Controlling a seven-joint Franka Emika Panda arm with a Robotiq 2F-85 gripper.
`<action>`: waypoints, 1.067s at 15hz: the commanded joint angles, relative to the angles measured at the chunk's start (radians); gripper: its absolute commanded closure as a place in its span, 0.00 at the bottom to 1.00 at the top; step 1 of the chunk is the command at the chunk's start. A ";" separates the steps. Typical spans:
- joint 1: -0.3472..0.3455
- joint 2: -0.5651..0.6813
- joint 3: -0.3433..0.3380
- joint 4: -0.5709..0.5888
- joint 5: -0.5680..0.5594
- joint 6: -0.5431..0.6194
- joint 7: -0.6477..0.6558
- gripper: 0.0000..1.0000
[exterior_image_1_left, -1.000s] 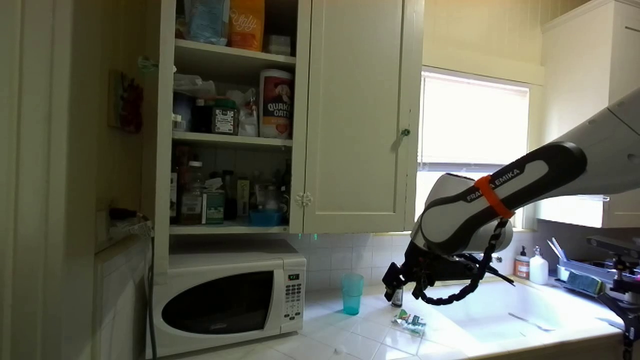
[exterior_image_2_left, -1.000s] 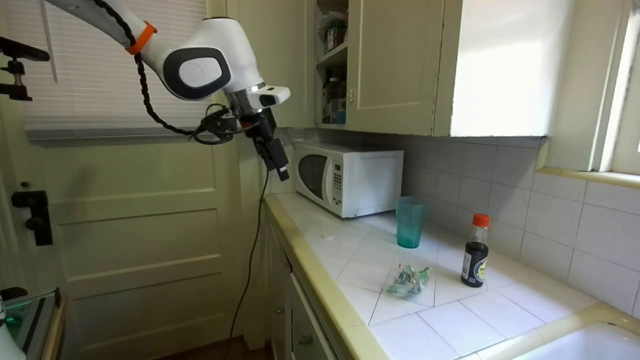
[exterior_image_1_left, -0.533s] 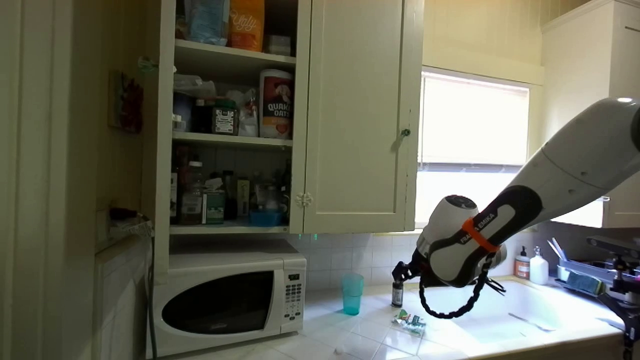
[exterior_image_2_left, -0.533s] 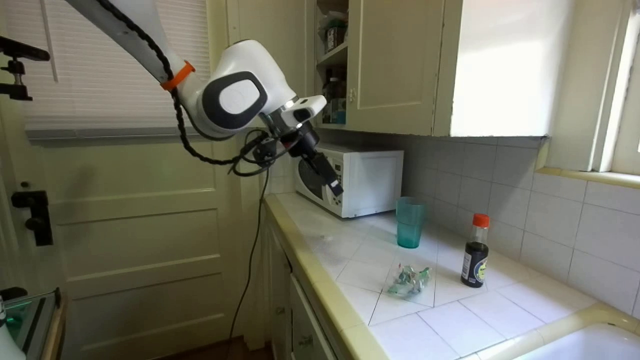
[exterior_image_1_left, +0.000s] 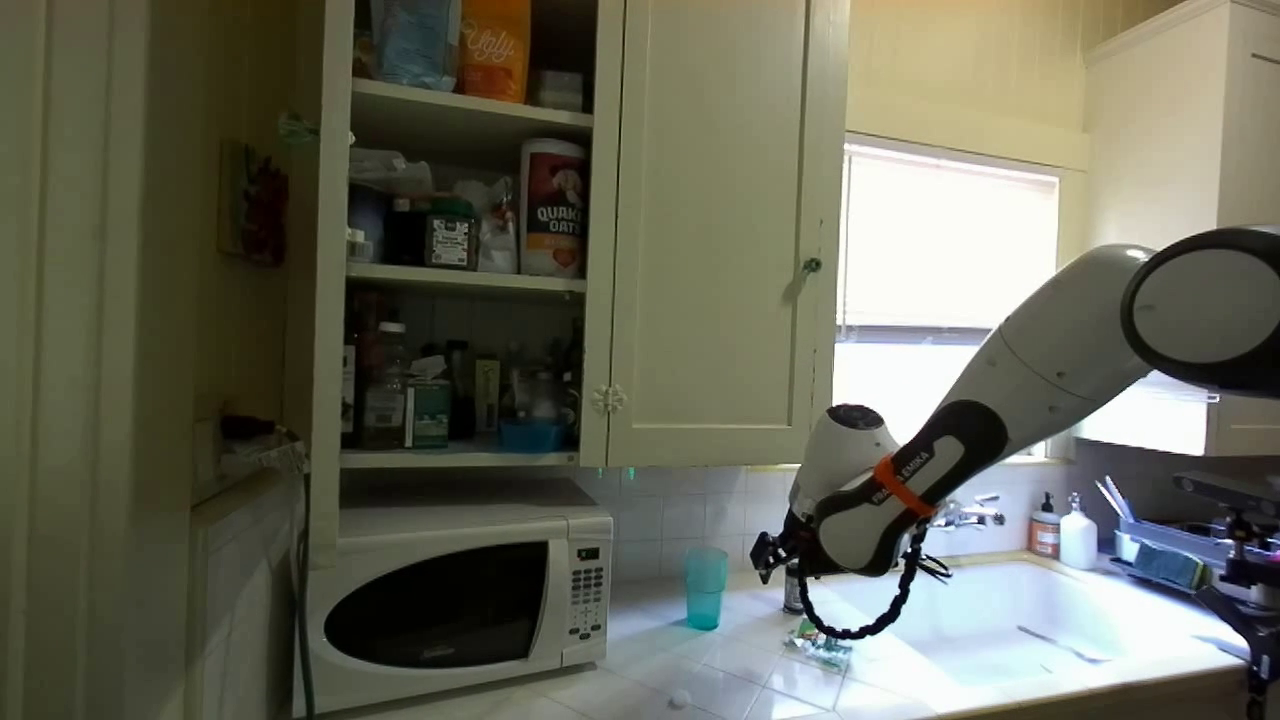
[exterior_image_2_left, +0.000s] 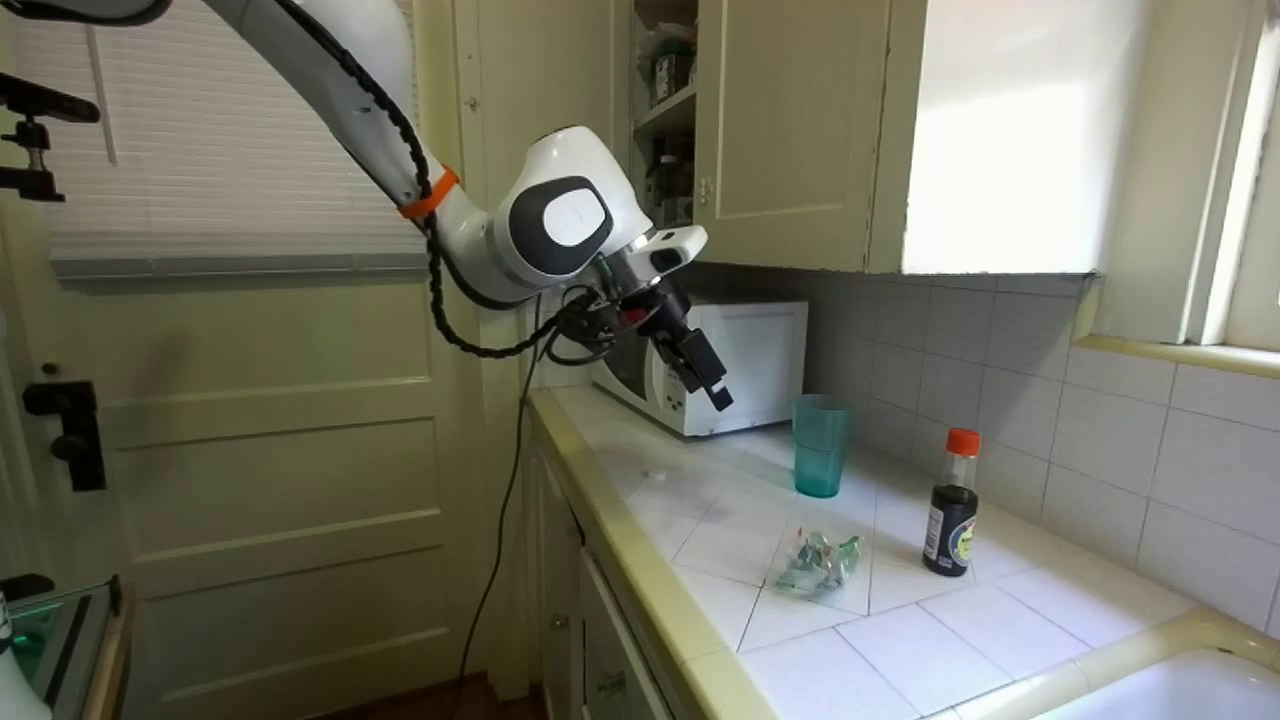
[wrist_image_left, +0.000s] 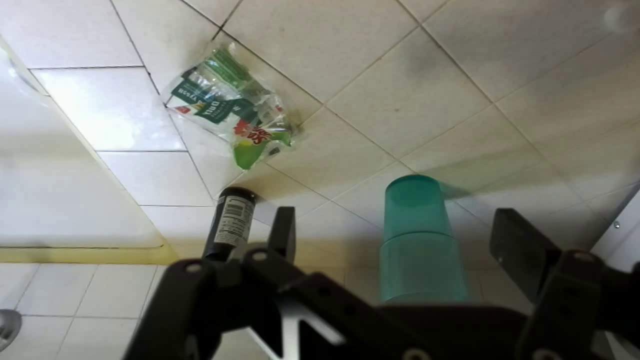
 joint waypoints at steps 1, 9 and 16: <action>0.003 -0.001 0.002 0.000 0.003 -0.002 -0.001 0.00; 0.100 0.154 -0.141 0.130 -0.212 0.125 0.268 0.00; 0.220 0.394 -0.232 0.335 -0.223 0.137 0.330 0.00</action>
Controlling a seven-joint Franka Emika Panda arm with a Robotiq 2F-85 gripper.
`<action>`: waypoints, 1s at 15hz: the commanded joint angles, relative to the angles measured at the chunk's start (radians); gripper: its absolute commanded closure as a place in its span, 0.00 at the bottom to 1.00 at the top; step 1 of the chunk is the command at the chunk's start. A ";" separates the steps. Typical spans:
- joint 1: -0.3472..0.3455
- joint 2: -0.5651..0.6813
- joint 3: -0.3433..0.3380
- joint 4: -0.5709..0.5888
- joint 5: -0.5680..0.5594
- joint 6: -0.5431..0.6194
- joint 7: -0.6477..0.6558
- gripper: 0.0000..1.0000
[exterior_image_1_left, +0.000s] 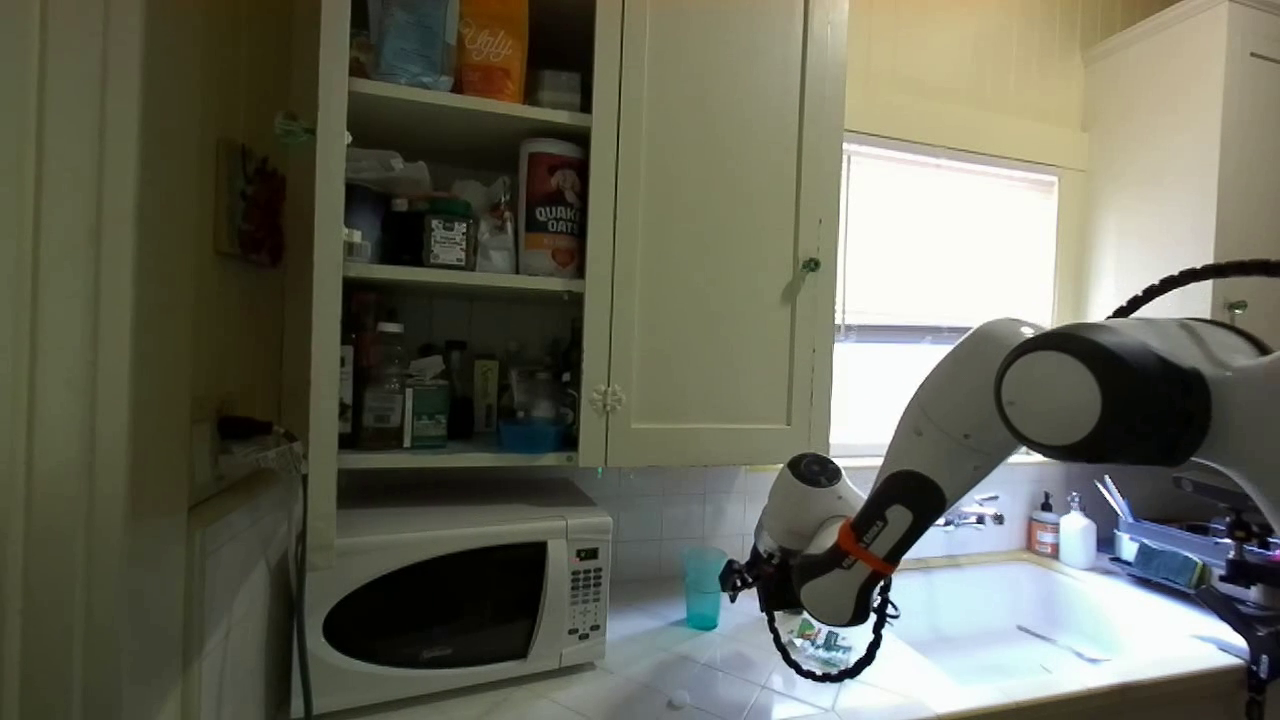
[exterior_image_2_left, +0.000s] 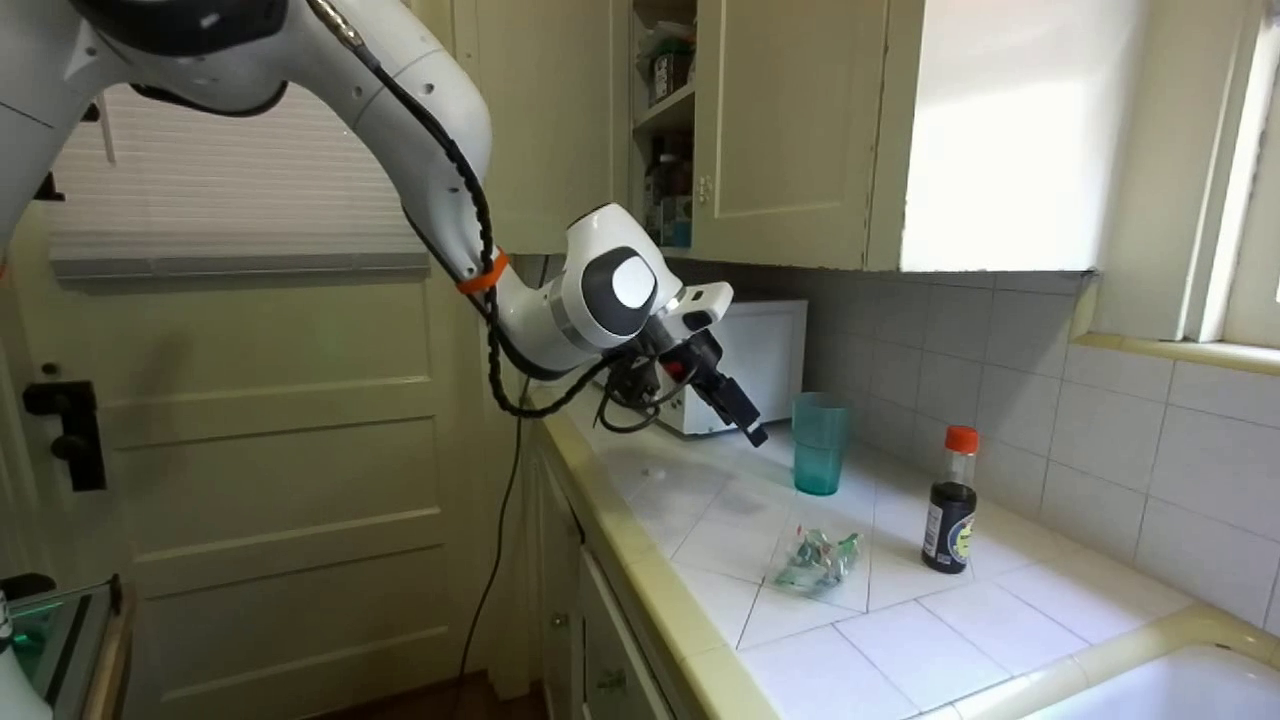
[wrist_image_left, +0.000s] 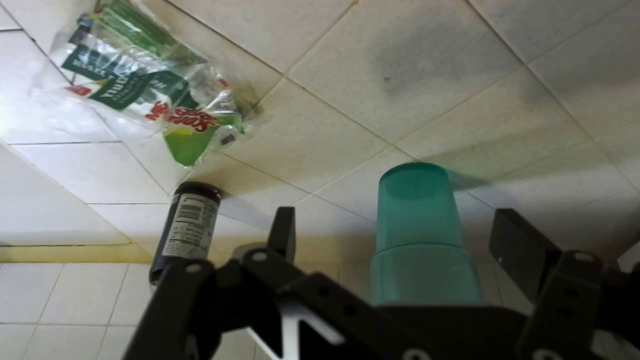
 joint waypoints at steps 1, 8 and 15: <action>0.065 0.133 -0.057 0.140 -0.024 -0.017 0.031 0.00; 0.114 0.297 -0.111 0.337 0.001 -0.116 0.000 0.00; 0.107 0.284 -0.098 0.321 0.002 -0.104 0.000 0.00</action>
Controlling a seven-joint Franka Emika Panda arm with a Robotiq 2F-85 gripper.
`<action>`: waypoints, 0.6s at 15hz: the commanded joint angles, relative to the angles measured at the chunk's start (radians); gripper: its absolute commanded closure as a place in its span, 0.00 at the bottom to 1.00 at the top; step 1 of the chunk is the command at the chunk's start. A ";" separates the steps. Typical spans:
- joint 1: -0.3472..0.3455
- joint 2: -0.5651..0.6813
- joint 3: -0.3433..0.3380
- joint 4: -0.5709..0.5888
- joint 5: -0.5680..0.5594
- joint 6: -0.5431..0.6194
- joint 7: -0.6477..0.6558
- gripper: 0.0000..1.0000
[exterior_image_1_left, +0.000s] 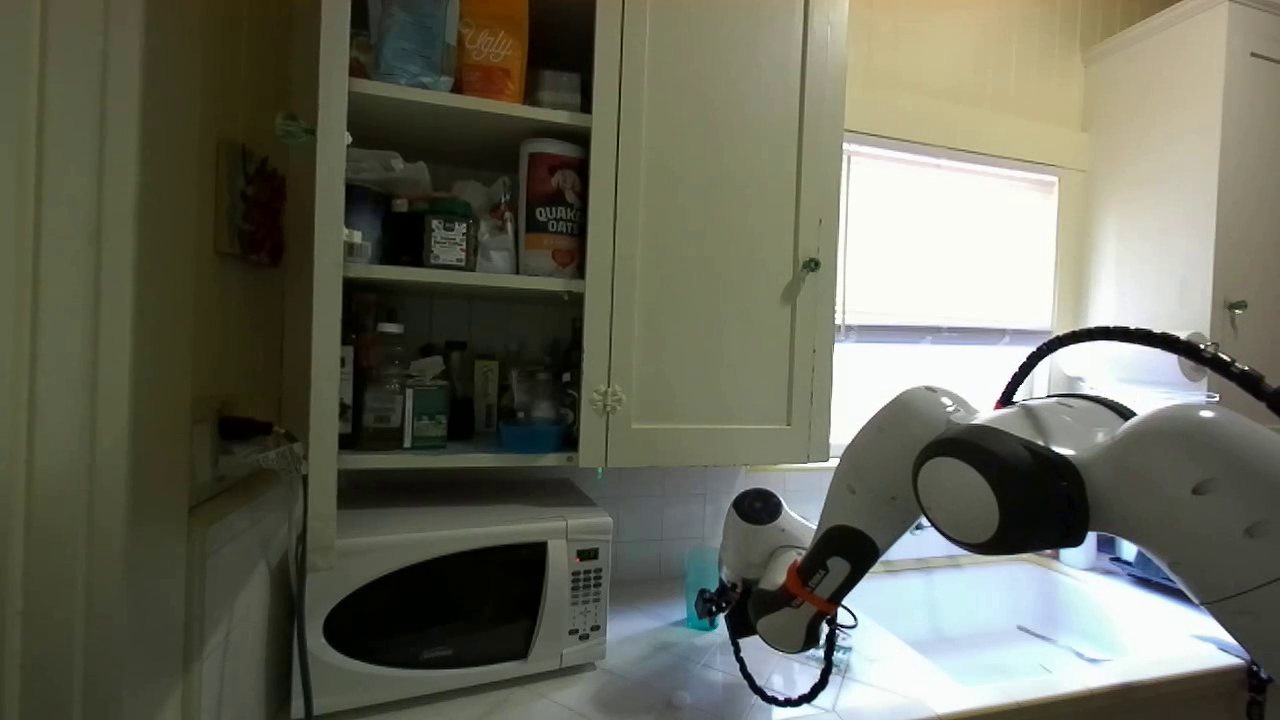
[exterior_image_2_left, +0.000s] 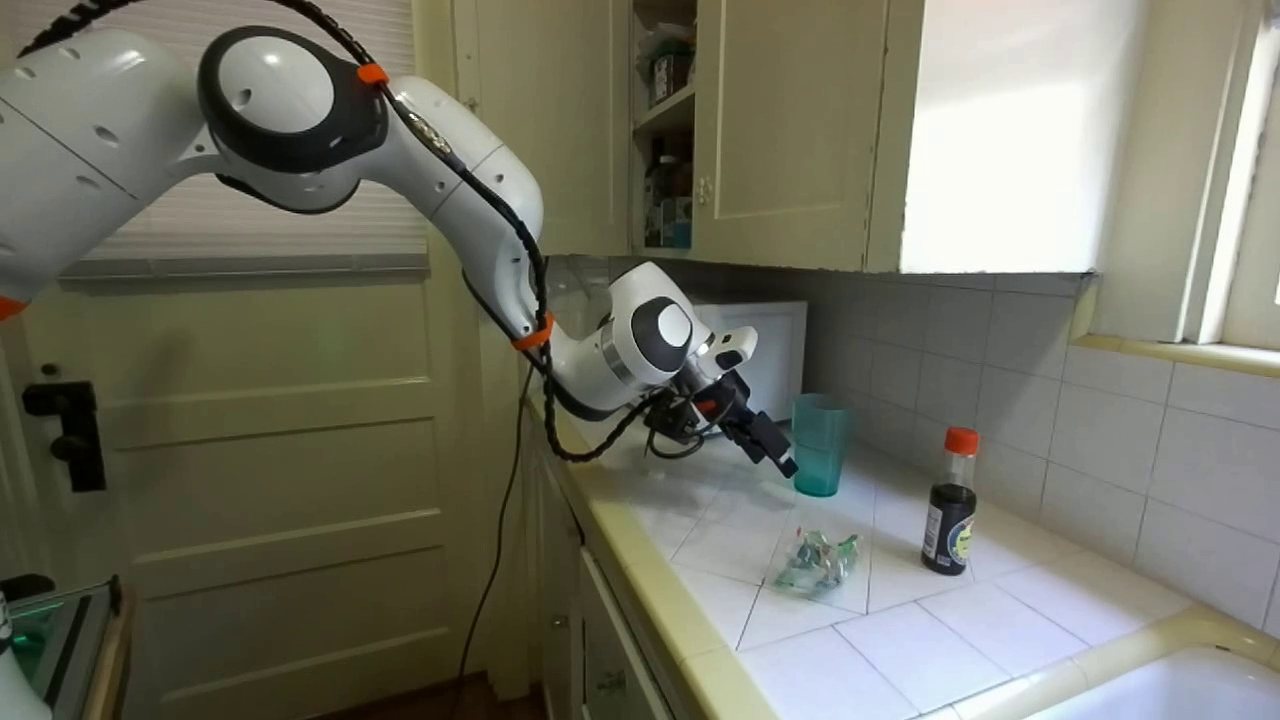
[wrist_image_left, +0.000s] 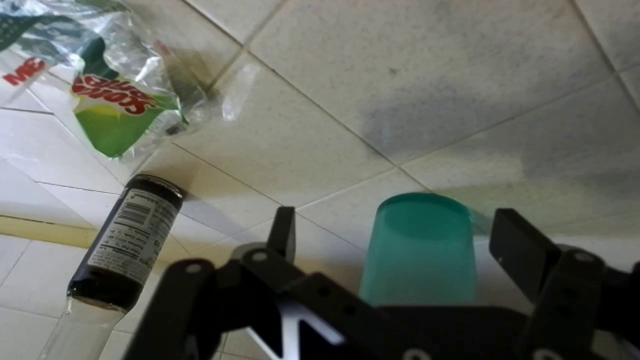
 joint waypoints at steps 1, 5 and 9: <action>0.004 0.003 -0.006 0.005 0.002 -0.006 0.009 0.00; -0.002 0.019 -0.006 0.031 0.004 -0.005 0.007 0.00; -0.018 0.050 0.001 0.077 0.011 -0.001 -0.002 0.00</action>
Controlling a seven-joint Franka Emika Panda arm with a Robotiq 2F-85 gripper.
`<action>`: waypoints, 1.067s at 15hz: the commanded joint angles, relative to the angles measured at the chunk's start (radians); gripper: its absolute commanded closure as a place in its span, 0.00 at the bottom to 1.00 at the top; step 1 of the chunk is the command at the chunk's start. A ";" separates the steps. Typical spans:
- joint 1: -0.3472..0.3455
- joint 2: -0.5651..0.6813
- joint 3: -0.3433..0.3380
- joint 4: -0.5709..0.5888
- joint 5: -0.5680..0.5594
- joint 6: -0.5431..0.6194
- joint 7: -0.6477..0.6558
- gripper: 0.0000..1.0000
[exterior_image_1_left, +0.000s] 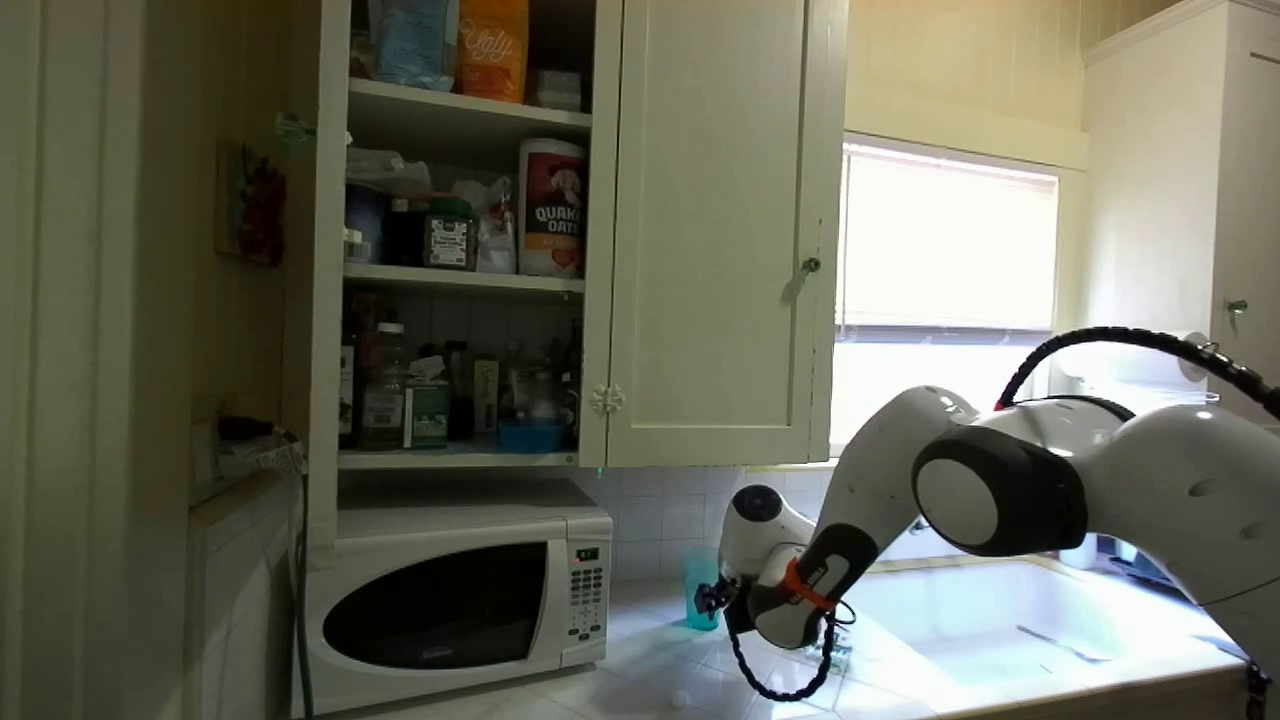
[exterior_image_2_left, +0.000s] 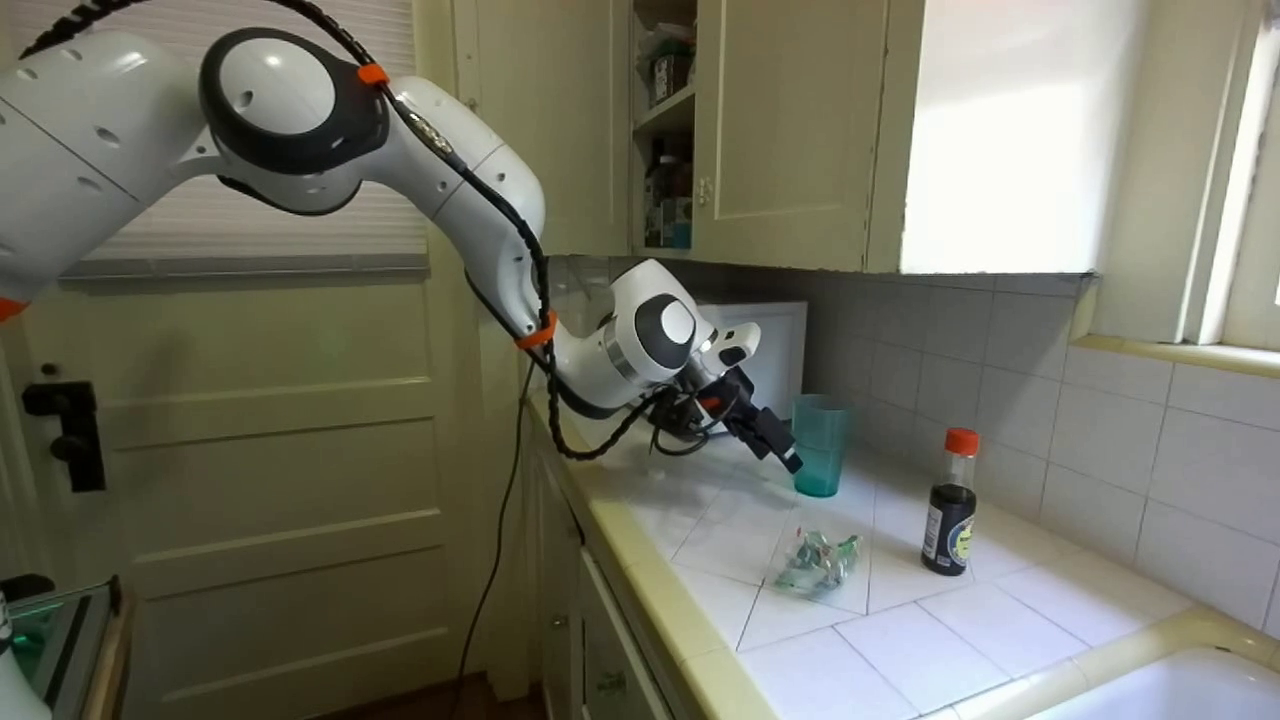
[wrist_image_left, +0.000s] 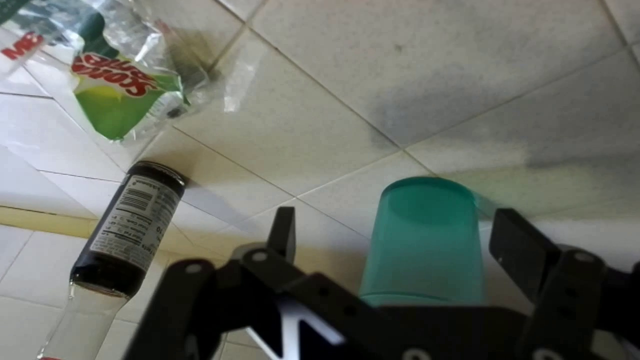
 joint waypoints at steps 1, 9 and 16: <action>-0.018 0.057 0.002 0.075 0.015 0.004 0.004 0.00; -0.033 0.181 0.029 0.221 0.324 0.024 -0.271 0.00; -0.015 0.266 -0.006 0.339 0.499 -0.018 -0.395 0.00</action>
